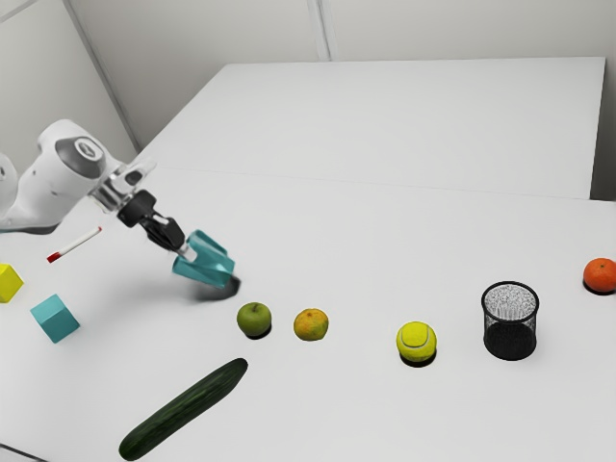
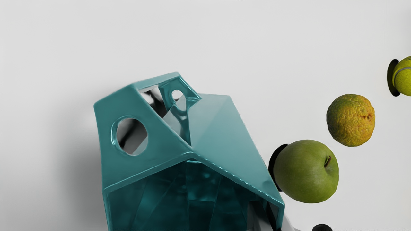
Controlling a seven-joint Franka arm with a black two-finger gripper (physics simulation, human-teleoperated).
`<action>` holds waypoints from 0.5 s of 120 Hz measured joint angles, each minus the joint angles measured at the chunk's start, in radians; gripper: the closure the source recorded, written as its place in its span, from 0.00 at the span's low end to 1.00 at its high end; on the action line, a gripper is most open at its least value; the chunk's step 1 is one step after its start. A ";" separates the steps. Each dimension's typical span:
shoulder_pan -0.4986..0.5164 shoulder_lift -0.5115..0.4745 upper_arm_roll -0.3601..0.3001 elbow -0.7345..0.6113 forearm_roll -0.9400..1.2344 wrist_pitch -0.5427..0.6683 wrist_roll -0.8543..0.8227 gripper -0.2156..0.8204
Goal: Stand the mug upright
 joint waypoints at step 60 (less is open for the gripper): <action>-0.047 -0.195 -0.184 -0.204 0.464 0.313 -0.111 0.97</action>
